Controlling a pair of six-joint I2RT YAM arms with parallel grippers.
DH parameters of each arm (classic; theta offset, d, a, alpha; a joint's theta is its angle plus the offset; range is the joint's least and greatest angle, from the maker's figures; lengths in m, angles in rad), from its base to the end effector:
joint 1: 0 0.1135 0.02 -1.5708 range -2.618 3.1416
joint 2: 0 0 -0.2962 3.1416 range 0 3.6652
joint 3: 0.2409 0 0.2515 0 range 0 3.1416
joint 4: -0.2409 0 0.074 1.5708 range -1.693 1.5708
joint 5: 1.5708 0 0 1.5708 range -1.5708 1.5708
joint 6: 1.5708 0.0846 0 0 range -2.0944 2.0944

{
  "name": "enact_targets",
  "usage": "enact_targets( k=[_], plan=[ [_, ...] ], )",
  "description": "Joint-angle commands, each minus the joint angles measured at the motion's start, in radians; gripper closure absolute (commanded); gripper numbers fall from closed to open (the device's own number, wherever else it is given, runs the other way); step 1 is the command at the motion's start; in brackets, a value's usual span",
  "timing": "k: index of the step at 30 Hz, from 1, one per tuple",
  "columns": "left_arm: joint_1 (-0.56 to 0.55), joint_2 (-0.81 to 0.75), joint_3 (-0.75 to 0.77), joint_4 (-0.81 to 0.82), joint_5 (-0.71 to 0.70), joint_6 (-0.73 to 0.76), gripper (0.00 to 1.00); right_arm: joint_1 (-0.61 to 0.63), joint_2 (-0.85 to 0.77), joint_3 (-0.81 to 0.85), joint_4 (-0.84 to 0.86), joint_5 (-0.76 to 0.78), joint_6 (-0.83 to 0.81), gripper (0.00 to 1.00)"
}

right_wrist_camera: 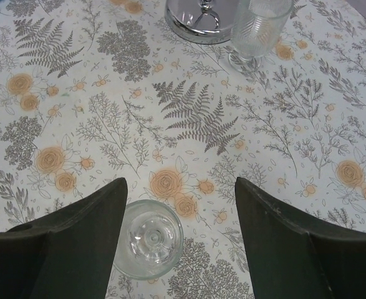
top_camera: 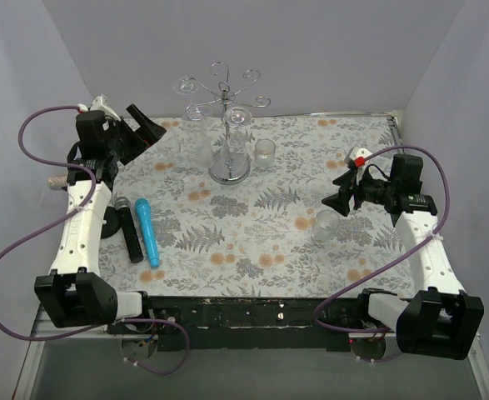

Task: Place the wine glass upside down on the wine glass rack
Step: Pick up the wine glass at the center of the board.

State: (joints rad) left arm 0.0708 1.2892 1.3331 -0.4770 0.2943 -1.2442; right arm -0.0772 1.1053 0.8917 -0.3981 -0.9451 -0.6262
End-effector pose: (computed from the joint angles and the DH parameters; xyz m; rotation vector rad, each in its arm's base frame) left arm 0.3206 -0.0019 0.4037 -1.1435 1.8117 -1.0182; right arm 0.2442 0.0499 0.3141 -0.9960 1.6831 0.5684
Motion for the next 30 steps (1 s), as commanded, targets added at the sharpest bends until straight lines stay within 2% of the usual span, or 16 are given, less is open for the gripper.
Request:
enact_targets(
  k=[1, 20, 30],
  plan=[
    [0.006, 0.062, 0.020, 0.014, -0.044, 0.026, 0.02, -0.004, -0.016, 0.039, -0.033, 0.000, -0.004, 0.23],
    [-0.020, 0.412, 0.333, -0.136, -0.175, 0.178, 0.02, -0.004, 0.037, 0.069, -0.024, -0.027, 0.045, 0.23],
    [-0.055, 0.492, 0.436, -0.209, -0.270, 0.305, 0.02, -0.001, 0.034, 0.079, -0.039, -0.008, 0.026, 0.23]
  ],
)
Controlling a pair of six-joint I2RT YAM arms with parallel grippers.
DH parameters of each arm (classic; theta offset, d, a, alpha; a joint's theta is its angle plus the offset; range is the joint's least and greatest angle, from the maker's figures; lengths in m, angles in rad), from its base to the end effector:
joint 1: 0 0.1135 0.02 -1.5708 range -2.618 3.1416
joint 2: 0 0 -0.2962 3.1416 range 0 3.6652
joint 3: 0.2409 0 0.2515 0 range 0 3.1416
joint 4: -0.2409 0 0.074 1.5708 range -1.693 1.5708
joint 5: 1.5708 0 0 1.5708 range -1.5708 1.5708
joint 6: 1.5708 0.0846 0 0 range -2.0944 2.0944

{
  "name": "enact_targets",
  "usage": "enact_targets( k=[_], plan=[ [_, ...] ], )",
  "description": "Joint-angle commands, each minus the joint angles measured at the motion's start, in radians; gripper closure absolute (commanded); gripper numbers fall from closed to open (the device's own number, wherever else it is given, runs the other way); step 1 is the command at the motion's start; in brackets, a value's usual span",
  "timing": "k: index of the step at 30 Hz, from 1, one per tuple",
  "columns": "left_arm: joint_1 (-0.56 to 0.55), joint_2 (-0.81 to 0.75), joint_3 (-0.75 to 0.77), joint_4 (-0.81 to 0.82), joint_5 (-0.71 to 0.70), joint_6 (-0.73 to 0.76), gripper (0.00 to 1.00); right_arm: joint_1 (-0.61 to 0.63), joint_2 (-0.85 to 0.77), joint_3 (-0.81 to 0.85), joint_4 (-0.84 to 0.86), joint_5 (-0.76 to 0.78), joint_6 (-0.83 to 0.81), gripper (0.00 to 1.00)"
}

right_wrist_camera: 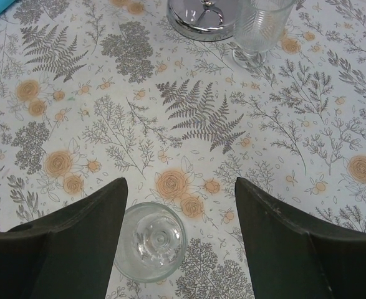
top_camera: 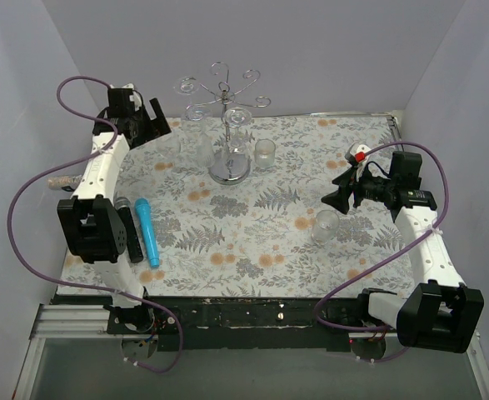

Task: Place the wine glass upside down on the wine glass rack
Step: Pick up the wine glass at the center of the board.

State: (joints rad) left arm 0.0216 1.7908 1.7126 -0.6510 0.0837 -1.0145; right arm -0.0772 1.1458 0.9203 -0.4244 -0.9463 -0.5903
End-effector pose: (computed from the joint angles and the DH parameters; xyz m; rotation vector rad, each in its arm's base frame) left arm 0.4509 0.0027 0.3378 -1.1364 2.0836 -0.5932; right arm 0.2522 0.0493 0.3125 -0.9599 1.7355 0.6174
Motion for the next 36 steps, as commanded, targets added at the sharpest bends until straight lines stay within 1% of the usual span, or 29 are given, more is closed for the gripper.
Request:
enact_targets(
  k=[1, 2, 5, 11, 12, 14, 15, 18, 22, 23, 24, 25, 30, 33, 36],
  plan=[
    [-0.038, -0.007, 0.061, -0.039, -0.070, 0.079, 0.02, -0.001, -0.004, 0.051, -0.016, -0.006, -0.012, 0.23],
    [-0.044, -0.001, 0.070, -0.047, -0.070, 0.092, 0.02, -0.003, -0.003, 0.054, -0.025, -0.005, -0.019, 0.23],
    [-0.054, 0.016, 0.087, -0.062, -0.136, 0.113, 0.04, -0.003, -0.004, 0.057, -0.034, -0.003, -0.026, 0.23],
    [-0.069, 0.062, 0.137, -0.111, -0.177, 0.123, 0.21, -0.003, -0.009, 0.037, -0.028, -0.005, -0.020, 0.23],
    [-0.072, 0.071, 0.149, -0.125, -0.194, 0.125, 0.25, -0.001, -0.012, 0.035, -0.027, -0.006, -0.019, 0.23],
    [-0.081, 0.085, 0.169, -0.139, -0.222, 0.129, 0.27, -0.003, -0.011, 0.034, -0.024, -0.008, -0.019, 0.23],
    [-0.084, 0.090, 0.176, -0.145, -0.231, 0.129, 0.30, -0.003, -0.015, 0.031, -0.022, -0.008, -0.017, 0.23],
    [-0.089, 0.099, 0.188, -0.151, -0.251, 0.132, 0.36, -0.001, -0.020, 0.025, -0.020, -0.005, -0.017, 0.23],
    [-0.098, 0.113, 0.209, -0.164, -0.280, 0.137, 0.48, -0.001, -0.026, 0.014, -0.019, -0.006, -0.017, 0.23],
    [-0.101, 0.116, 0.212, -0.165, -0.285, 0.139, 0.48, -0.003, -0.027, 0.011, -0.016, -0.006, -0.017, 0.23],
    [-0.104, 0.117, 0.216, -0.168, -0.291, 0.140, 0.51, -0.001, -0.032, 0.008, -0.016, -0.006, -0.017, 0.23],
    [-0.107, 0.119, 0.219, -0.170, -0.298, 0.142, 0.56, -0.001, -0.032, 0.006, -0.013, -0.006, -0.016, 0.23],
    [-0.117, 0.128, 0.225, -0.176, -0.318, 0.148, 0.58, -0.003, -0.037, 0.000, -0.010, -0.009, -0.014, 0.23],
    [-0.124, 0.134, 0.235, -0.183, -0.334, 0.154, 0.62, -0.001, -0.040, -0.003, -0.010, -0.009, -0.016, 0.23],
    [-0.127, 0.133, 0.242, -0.183, -0.338, 0.156, 0.64, -0.003, -0.041, -0.005, -0.008, -0.011, -0.016, 0.23]
  ],
)
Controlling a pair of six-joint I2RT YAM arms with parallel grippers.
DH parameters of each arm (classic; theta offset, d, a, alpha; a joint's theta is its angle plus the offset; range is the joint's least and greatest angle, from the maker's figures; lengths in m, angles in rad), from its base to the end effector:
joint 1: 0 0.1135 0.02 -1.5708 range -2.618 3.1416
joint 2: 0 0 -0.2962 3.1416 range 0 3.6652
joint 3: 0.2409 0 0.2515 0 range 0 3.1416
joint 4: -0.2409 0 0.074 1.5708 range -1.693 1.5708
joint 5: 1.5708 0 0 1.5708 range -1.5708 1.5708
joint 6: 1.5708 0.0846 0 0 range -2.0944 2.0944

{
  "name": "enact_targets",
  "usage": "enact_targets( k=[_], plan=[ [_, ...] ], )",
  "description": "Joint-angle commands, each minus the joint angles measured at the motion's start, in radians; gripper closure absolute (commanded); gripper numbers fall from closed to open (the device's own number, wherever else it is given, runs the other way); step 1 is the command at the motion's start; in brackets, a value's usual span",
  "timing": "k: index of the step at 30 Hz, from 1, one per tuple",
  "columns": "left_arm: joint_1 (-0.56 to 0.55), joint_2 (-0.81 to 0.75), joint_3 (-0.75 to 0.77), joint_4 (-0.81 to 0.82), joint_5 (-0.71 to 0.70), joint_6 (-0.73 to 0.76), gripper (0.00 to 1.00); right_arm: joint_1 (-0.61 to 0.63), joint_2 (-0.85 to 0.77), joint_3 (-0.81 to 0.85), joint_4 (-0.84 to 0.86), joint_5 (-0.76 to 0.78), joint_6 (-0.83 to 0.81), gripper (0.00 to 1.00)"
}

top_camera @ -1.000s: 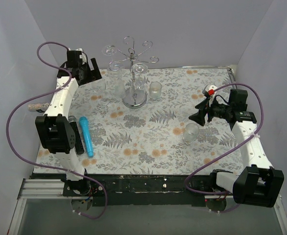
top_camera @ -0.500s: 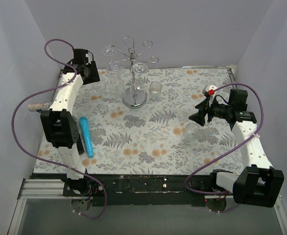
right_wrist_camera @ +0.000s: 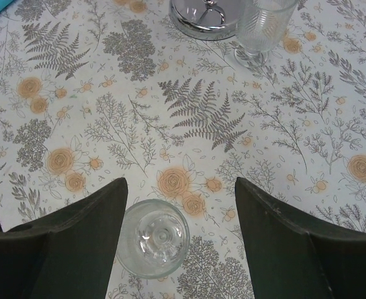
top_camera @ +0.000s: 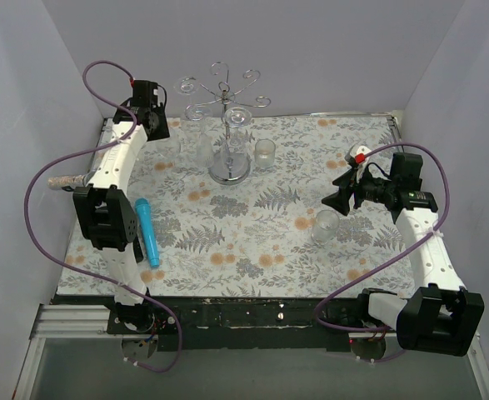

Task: Place the wine glass upside down on the wine glass rack
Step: Pick up the wine glass at the center of the board.

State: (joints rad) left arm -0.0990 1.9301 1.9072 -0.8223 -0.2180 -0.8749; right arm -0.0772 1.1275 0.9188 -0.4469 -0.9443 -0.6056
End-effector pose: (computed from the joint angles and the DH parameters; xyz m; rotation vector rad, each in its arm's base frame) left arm 0.4731 -0.0286 0.3280 -0.9987 2.1808 -0.1939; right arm 0.2469 0.0496 0.3138 -0.9705 1.7327 0.6092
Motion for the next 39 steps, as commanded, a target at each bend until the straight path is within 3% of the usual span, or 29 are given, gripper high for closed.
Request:
enact_targets(
  k=[1, 8, 20, 39],
  plan=[
    [-0.007, -0.005, 0.049, -0.011, -0.038, 0.016, 0.66, -0.003, -0.021, -0.005, 0.013, -0.013, 0.000, 0.23],
    [-0.008, -0.002, 0.044, -0.015, -0.040, 0.017, 0.74, -0.003, -0.026, -0.008, 0.016, -0.014, 0.003, 0.23],
    [-0.010, -0.017, 0.046, -0.018, -0.038, 0.019, 0.99, -0.001, -0.032, -0.012, 0.020, -0.016, 0.006, 0.23],
    [-0.008, -0.244, -0.131, -0.034, 0.086, 0.004, 1.00, -0.003, -0.044, -0.014, 0.022, -0.031, 0.010, 0.23]
  ],
)
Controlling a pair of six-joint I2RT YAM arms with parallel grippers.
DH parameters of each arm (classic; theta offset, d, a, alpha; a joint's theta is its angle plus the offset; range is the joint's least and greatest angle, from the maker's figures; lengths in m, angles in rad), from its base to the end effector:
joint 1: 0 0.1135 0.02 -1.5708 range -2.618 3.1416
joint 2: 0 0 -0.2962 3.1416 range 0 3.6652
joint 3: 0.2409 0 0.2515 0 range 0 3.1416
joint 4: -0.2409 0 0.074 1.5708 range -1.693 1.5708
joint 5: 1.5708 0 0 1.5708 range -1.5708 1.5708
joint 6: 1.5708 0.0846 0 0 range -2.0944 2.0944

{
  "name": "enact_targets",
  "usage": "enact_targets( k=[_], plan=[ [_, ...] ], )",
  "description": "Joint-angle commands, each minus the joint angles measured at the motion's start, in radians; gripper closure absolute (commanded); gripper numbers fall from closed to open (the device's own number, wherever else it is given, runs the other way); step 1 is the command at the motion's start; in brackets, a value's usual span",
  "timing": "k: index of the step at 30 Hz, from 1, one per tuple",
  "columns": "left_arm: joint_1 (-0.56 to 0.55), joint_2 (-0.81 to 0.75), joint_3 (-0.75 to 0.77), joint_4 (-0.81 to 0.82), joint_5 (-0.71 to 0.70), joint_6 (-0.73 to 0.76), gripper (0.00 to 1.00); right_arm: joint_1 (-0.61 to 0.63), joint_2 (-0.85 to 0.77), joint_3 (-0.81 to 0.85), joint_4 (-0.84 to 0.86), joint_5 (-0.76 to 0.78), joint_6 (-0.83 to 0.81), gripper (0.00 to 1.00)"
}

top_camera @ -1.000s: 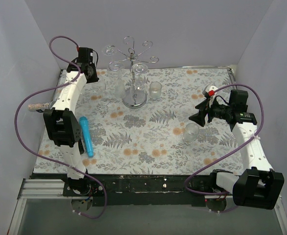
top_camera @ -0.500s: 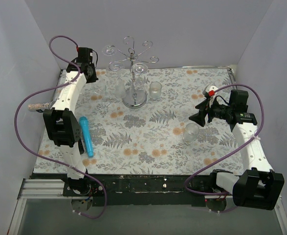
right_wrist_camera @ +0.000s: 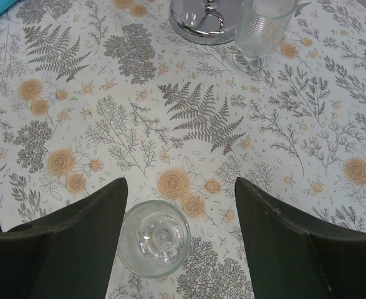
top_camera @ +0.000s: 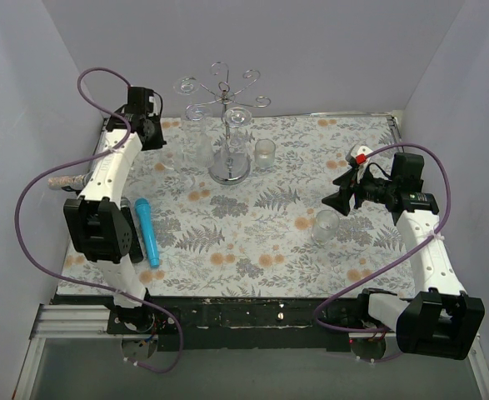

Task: Place the wine glass upside down on the wine glass rack
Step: Pick up the wine glass at the center of the board.

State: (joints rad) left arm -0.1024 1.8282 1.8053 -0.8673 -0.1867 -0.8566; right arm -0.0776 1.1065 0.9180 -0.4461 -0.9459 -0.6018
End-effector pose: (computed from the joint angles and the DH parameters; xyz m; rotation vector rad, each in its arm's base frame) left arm 0.4391 -0.0293 0.3322 -0.9770 2.2465 -0.1966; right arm 0.2426 0.0500 0.3183 -0.9719 1.7163 0.5996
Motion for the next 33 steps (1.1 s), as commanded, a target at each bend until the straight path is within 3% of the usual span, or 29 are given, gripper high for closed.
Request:
enact_targets(
  k=[1, 8, 15, 26, 33],
  plan=[
    [-0.005, -0.158, -0.041, 0.008, 0.061, -0.016, 1.00, -0.002, -0.025, -0.013, 0.021, -0.031, 0.010, 0.23],
    [-0.008, -0.285, -0.156, 0.002, 0.148, -0.027, 1.00, -0.002, -0.013, 0.007, -0.003, -0.065, 0.001, 0.23],
    [-0.019, -0.409, -0.280, -0.009, 0.257, -0.039, 1.00, 0.038, 0.042, 0.100, -0.186, -0.102, -0.108, 0.23],
    [-0.079, -0.550, -0.373, -0.027, 0.346, -0.108, 1.00, 0.358, 0.059, 0.131, -0.212, -0.007, -0.076, 0.23],
    [-0.126, -0.636, -0.442, -0.012, 0.400, -0.180, 1.00, 0.484, 0.098, 0.124, -0.184, -0.011, -0.023, 0.23]
  ],
)
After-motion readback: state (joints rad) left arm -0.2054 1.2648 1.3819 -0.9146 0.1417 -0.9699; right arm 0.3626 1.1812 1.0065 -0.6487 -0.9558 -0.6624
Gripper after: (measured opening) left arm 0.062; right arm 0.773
